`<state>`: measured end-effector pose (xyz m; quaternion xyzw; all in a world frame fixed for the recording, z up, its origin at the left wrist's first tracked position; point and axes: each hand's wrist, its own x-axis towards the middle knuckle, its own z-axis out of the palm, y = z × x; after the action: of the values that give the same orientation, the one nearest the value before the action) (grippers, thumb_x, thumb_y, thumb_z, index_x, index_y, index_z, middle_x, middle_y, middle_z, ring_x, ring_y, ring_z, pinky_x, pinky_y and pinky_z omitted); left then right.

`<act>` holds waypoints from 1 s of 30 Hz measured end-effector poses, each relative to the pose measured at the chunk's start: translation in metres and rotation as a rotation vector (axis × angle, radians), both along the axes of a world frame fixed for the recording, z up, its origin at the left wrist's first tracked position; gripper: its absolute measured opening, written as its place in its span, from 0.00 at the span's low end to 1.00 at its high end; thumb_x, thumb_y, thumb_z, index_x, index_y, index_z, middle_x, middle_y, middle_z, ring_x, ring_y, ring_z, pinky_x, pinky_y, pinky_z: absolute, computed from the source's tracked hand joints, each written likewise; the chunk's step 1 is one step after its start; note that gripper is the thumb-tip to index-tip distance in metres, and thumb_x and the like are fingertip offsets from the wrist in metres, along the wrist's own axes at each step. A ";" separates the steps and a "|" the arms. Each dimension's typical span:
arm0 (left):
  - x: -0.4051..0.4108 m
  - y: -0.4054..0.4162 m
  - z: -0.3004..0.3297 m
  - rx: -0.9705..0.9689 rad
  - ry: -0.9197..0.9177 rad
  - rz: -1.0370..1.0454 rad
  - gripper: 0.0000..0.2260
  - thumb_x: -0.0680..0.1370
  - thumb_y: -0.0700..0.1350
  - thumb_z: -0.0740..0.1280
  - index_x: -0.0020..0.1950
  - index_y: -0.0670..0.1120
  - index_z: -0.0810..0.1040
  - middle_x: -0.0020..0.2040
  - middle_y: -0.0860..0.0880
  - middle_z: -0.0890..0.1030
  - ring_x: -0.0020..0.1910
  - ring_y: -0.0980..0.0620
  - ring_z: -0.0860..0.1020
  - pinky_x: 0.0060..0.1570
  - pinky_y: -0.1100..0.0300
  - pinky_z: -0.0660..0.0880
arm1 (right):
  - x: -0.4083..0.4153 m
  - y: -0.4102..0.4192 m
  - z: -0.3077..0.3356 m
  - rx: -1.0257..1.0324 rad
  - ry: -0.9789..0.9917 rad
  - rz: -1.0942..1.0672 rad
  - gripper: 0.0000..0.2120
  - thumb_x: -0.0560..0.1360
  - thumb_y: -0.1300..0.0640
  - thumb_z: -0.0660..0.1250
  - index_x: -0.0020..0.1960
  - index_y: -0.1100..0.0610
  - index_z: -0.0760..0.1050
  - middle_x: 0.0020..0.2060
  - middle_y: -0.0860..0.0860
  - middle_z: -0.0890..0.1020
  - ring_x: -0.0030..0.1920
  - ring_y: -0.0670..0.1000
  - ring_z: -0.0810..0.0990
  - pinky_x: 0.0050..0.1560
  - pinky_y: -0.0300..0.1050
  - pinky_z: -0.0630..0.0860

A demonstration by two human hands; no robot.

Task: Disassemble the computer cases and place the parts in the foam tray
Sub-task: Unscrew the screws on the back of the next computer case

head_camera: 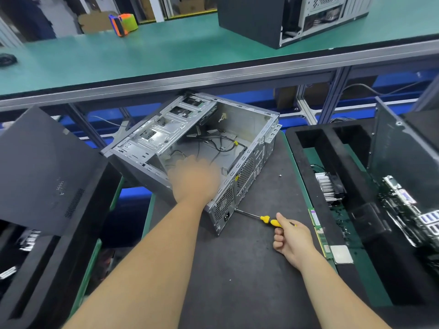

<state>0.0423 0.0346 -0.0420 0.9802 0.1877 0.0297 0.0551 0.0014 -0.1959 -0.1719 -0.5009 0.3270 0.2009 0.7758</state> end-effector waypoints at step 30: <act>0.000 0.000 0.000 0.004 -0.001 -0.002 0.23 0.83 0.56 0.48 0.62 0.49 0.79 0.67 0.47 0.74 0.66 0.42 0.68 0.67 0.42 0.62 | 0.000 0.008 0.007 -0.254 0.050 -0.044 0.18 0.82 0.46 0.60 0.41 0.58 0.70 0.28 0.54 0.71 0.21 0.49 0.63 0.23 0.35 0.57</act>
<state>0.0426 0.0346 -0.0415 0.9805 0.1868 0.0305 0.0532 0.0013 -0.1882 -0.1645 -0.5827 0.3799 0.1533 0.7019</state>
